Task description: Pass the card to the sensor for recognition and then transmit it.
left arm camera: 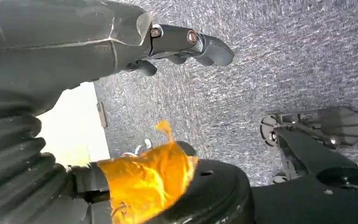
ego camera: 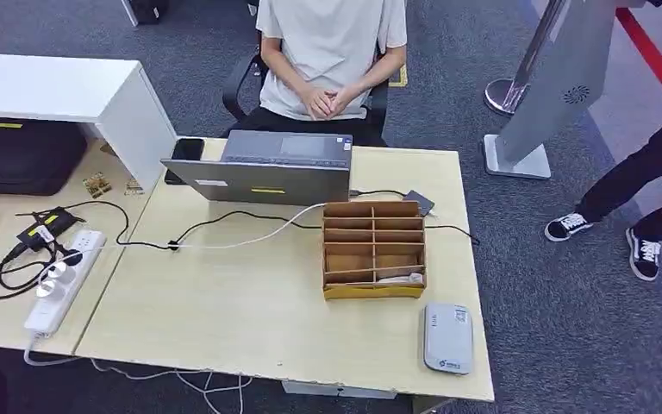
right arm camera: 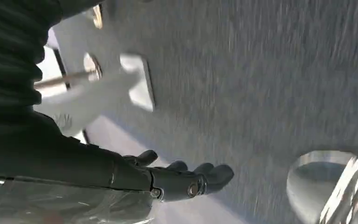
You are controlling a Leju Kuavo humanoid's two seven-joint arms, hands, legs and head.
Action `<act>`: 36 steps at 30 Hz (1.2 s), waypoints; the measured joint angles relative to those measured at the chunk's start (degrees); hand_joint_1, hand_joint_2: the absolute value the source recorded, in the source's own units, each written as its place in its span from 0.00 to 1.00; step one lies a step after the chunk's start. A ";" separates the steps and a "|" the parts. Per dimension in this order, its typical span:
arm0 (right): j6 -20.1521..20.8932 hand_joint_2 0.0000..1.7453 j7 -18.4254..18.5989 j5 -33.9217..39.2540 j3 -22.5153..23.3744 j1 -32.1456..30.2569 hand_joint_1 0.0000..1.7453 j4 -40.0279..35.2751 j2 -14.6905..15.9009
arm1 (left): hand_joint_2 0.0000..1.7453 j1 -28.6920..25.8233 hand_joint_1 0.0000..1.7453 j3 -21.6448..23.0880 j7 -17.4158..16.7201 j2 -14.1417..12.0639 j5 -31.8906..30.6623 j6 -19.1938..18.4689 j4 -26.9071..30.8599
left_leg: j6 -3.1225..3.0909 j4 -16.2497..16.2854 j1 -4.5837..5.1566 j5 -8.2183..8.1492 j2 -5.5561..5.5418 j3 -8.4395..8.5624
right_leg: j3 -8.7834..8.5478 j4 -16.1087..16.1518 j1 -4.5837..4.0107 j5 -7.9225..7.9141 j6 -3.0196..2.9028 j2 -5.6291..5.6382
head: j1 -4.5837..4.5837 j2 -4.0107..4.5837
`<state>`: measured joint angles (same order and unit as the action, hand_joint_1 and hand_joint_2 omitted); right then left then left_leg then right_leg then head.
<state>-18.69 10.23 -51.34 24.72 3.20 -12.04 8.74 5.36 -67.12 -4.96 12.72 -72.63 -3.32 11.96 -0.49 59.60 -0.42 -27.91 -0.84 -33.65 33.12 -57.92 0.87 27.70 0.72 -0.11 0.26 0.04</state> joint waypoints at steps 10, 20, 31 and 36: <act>9.50 0.00 3.37 -5.29 0.22 -0.31 0.00 1.03 -11.12 | 1.00 0.07 0.00 -1.99 -3.43 0.11 1.35 2.19 0.00 | 0.06 -0.02 -0.09 0.03 0.05 0.01 | -0.02 -0.03 -0.08 0.01 -0.07 0.05 | 0.00 0.00; 11.87 1.00 0.92 -5.75 0.09 -0.32 0.00 1.11 -12.91 | 1.00 0.09 0.00 -2.01 -3.15 0.02 -1.05 6.78 0.00 | 0.06 0.02 -0.06 0.03 0.05 0.01 | -0.05 -0.01 -0.05 -0.02 -0.09 0.05 | -0.04 0.00; 13.34 0.00 2.41 -10.01 -1.27 -0.36 0.00 1.11 -12.43 | 1.00 0.11 0.00 -1.88 -4.98 -1.18 -2.97 8.85 0.00 | 0.06 0.01 -0.07 0.03 0.06 0.02 | -0.03 -0.02 -0.07 -0.02 -0.10 0.06 | -0.04 0.00; 13.60 0.00 1.95 -10.12 -1.73 -0.36 0.00 1.11 -12.13 | 1.00 0.09 0.00 -1.59 -5.05 -1.38 -3.65 9.76 0.00 | 0.06 0.01 -0.06 0.03 0.07 0.02 | -0.04 -0.01 -0.07 -0.02 -0.10 0.06 | -0.02 0.00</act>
<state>-5.09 12.17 -61.46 22.99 2.84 -10.93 -3.39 5.46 -68.72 -10.01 11.34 -76.28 6.44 11.96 -0.42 59.62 -0.49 -27.88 -0.77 -33.62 33.08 -57.94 0.80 27.68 0.62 -0.05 0.24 0.04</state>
